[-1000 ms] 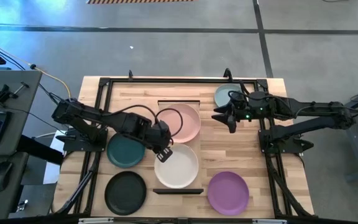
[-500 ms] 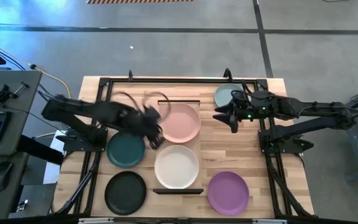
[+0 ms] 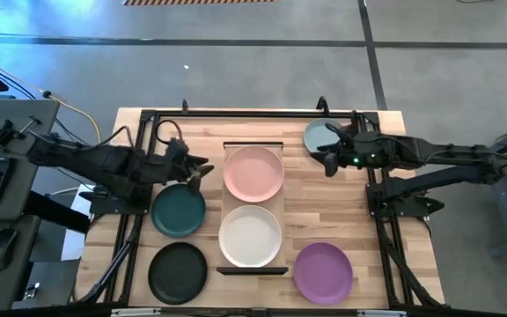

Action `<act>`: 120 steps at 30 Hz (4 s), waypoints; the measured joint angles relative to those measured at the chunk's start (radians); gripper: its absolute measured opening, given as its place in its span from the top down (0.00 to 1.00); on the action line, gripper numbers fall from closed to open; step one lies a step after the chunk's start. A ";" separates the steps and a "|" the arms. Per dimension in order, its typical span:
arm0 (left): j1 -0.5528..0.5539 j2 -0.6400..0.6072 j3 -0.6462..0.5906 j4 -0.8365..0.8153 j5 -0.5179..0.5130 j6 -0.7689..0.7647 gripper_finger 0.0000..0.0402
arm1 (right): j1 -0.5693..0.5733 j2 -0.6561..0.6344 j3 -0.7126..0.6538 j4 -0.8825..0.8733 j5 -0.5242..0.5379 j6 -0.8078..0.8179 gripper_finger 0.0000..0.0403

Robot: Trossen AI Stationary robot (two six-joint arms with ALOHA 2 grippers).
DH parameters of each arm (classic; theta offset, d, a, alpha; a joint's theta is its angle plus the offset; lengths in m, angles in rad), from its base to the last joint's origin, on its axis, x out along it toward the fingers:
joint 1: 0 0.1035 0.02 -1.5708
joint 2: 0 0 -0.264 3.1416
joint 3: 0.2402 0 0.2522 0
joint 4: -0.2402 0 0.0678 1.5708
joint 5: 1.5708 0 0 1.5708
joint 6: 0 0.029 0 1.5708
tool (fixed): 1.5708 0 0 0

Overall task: Place and stack plates onto a shelf
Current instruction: Stack the light blue plate on top of the pink plate

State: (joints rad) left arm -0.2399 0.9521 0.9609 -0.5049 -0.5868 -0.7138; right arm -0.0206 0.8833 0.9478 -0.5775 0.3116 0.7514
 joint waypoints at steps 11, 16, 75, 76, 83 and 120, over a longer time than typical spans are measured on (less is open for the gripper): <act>0.156 -0.252 -0.390 0.610 0.436 0.270 0.67 | 0.060 0.061 0.000 0.251 -0.026 -0.145 0.52; 0.168 -0.305 -0.405 0.638 0.443 0.271 0.69 | 0.061 0.062 -0.001 0.203 0.027 -0.081 0.52; 0.168 -0.311 -0.403 0.637 0.397 0.271 0.70 | -0.877 0.347 -0.439 0.155 -0.087 0.194 1.00; 0.168 -0.311 -0.399 0.636 0.397 0.272 0.70 | -0.876 0.321 -0.439 0.151 -0.088 0.188 1.00; 0.168 -0.311 -0.364 0.639 0.393 0.286 0.70 | -0.876 0.065 -0.428 0.072 -0.083 0.156 1.00; 0.168 -0.311 -0.362 0.664 0.310 0.306 0.70 | -0.152 0.166 0.014 0.300 -0.144 0.192 1.00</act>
State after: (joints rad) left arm -0.0723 0.6411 0.5991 0.1593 -0.2764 -0.4076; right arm -0.1725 1.0497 0.9615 -0.2779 0.1680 0.9438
